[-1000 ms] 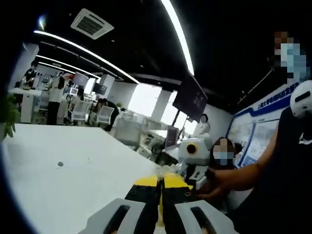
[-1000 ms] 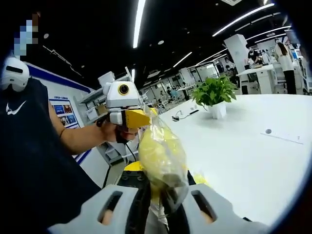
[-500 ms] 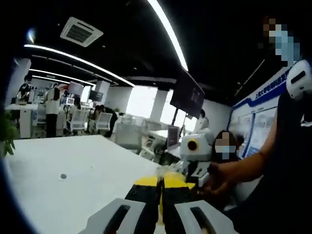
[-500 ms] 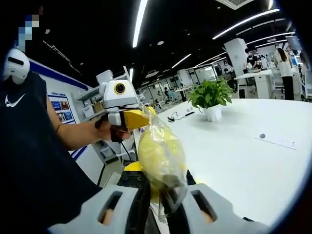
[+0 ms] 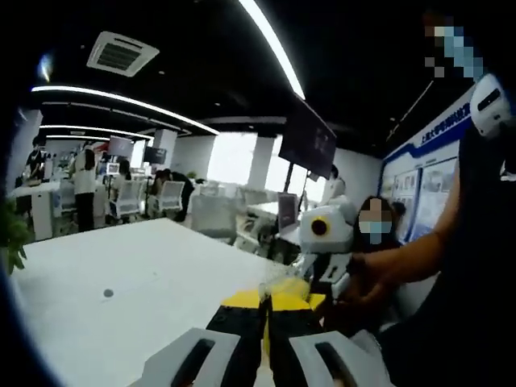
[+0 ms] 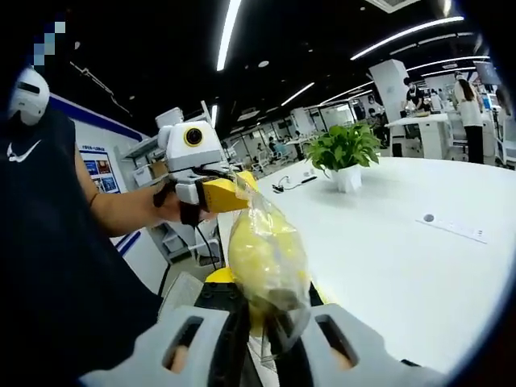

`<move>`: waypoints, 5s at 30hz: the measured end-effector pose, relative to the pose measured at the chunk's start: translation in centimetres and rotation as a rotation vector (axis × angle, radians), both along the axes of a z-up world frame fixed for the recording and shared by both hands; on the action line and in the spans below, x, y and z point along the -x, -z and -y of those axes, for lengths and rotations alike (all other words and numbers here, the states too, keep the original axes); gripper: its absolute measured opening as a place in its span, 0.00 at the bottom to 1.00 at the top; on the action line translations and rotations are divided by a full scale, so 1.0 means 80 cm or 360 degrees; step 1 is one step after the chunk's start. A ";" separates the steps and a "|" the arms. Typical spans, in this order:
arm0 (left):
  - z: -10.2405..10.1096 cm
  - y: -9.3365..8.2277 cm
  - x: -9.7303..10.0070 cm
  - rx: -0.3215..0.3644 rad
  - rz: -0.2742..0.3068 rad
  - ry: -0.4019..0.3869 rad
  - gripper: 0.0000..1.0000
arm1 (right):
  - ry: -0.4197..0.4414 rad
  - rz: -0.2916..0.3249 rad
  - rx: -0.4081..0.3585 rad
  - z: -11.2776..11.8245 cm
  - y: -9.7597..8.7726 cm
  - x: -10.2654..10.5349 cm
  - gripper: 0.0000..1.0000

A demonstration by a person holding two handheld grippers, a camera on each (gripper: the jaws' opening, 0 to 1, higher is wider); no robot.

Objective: Compare the silicone blocks by pressing each to a similar depth, holding the contact briefly, and releasing to observe deformation and rebound differences across the visible hardness samples.

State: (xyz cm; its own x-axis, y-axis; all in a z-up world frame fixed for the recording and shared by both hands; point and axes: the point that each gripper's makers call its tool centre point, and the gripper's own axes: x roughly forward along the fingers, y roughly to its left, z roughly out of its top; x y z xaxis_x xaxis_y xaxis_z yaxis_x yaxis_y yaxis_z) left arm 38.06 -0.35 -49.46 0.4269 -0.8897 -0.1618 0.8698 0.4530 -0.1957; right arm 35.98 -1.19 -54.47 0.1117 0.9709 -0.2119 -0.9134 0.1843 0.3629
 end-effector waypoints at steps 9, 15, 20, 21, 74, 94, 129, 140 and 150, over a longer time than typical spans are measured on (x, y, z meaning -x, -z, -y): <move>0.009 -0.003 0.001 -0.0102 0.0125 0.0022 0.00 | 0.0047 0.0060 -0.0077 0.007 0.001 -0.004 0.06; 0.021 -0.001 0.005 -0.0169 0.0155 0.0045 0.00 | 0.0083 -0.0007 -0.0149 0.016 0.008 -0.002 0.09; 0.023 0.000 0.003 -0.0107 0.0055 0.0030 0.00 | 0.0109 -0.0020 -0.0153 0.018 0.008 -0.003 0.11; 0.024 0.000 0.003 -0.0088 0.0040 0.0027 0.00 | 0.0115 -0.0020 -0.0150 0.019 0.008 -0.004 0.11; 0.030 0.032 -0.006 0.0296 -0.0339 -0.0096 0.00 | 0.0797 0.0270 0.0068 0.135 0.052 -0.050 0.97; 0.022 0.070 -0.018 0.0387 -0.0510 -0.0198 0.00 | 0.0987 0.0343 0.0311 0.175 0.134 -0.005 0.97; 0.053 0.166 -0.019 0.0423 -0.0830 -0.0213 0.00 | 0.1035 0.0216 0.0340 0.198 0.148 0.008 0.97; 0.058 0.197 -0.028 0.0498 -0.0962 -0.0276 0.00 | 0.1046 0.0197 0.0365 0.204 0.159 0.012 0.97; 0.049 0.224 -0.041 0.0514 -0.1051 -0.0370 0.00 | 0.1046 0.0173 0.0368 0.202 0.160 0.015 0.97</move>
State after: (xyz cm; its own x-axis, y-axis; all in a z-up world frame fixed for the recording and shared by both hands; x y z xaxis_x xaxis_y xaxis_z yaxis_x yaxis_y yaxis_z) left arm 41.34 -4.27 -67.40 0.5140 -0.8352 -0.1955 0.4158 0.4420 -0.7948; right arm 34.78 -17.39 -67.27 0.6917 0.6265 -0.3591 -0.6153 0.7717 0.1610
